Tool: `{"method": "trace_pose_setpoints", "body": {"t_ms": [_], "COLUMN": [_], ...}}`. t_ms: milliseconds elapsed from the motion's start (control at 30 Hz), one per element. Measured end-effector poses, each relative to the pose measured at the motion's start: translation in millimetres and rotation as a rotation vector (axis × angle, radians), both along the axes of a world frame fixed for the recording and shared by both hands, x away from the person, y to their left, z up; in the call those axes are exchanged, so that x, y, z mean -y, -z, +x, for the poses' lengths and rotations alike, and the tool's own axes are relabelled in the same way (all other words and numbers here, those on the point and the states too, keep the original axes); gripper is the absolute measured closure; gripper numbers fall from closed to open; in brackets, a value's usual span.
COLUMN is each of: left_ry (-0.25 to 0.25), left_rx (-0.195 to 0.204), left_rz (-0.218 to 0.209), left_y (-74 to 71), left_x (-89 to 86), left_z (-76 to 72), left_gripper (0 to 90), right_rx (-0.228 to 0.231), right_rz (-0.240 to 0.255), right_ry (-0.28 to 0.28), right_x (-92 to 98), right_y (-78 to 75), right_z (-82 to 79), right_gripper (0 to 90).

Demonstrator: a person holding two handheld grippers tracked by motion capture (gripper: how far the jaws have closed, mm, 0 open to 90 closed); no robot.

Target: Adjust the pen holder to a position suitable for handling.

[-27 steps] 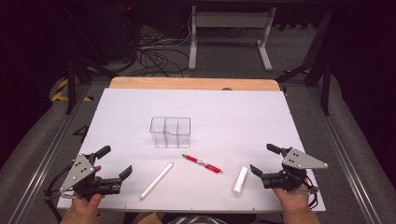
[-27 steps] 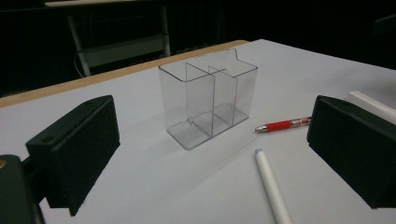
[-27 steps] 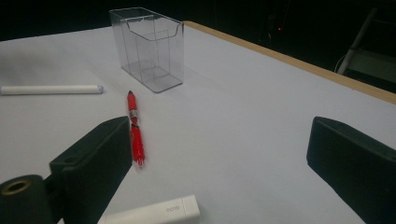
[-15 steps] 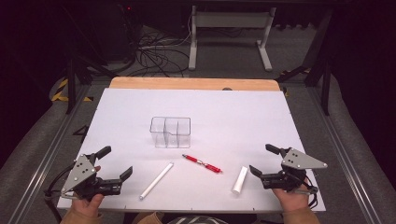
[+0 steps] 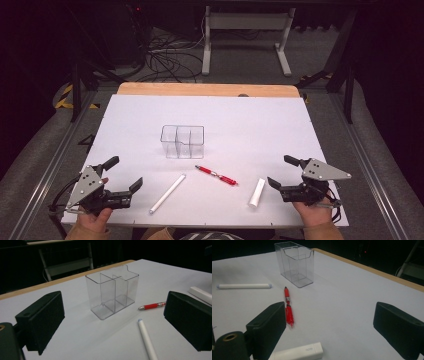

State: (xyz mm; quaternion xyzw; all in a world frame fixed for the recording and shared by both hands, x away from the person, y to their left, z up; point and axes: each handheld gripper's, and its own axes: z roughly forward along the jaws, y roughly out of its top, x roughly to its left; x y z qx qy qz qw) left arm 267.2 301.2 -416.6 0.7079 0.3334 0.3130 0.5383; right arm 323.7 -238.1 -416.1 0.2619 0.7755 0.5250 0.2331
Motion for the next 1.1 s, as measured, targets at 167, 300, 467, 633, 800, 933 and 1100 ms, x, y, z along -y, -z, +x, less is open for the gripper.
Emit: {"method": "trace_pose_setpoints", "body": {"t_ms": [167, 300, 467, 633, 800, 933, 1100], "left_ry": [0.004, -0.001, -0.002, -0.001, 0.001, 0.002, 0.003], "left_rx": [0.005, 0.003, -0.003, 0.002, -0.006, -0.006, -0.007], "left_rz": [0.006, 0.008, 0.017, 0.018, 0.016, 0.011, 0.011], "left_y": [-0.1, 0.0, 0.1, -0.2, -0.1, 0.1, 0.4], "left_x": [-0.1, 0.2, 0.4, 0.4, 0.1, 0.0, -0.2], "left_z": [-0.1, 0.4, 0.2, -0.1, 0.1, 0.1, 0.3], "left_gripper": [4.4, 4.6, 4.8, 4.8, 4.9, 5.0, 5.0], "right_rx": [-0.010, -0.007, -0.017, -0.026, -0.036, -0.059, -0.078], "right_rz": [0.000, -0.011, 0.001, -0.012, -0.005, -0.026, -0.040], "right_ry": [-0.002, 0.000, -0.007, -0.018, -0.039, -0.061, -0.088], "right_x": [-2.1, -3.5, -7.8, -15.4, -21.5, -34.3, -46.5], "right_y": [-1.7, -4.1, -6.7, -10.4, -14.3, -17.6, -22.3], "right_z": [-0.3, -0.1, 1.4, 3.5, 7.8, 15.5, 22.8], "right_gripper": [12.3, 13.5, 15.0, 15.9, 16.4, 16.4, 16.5]}}
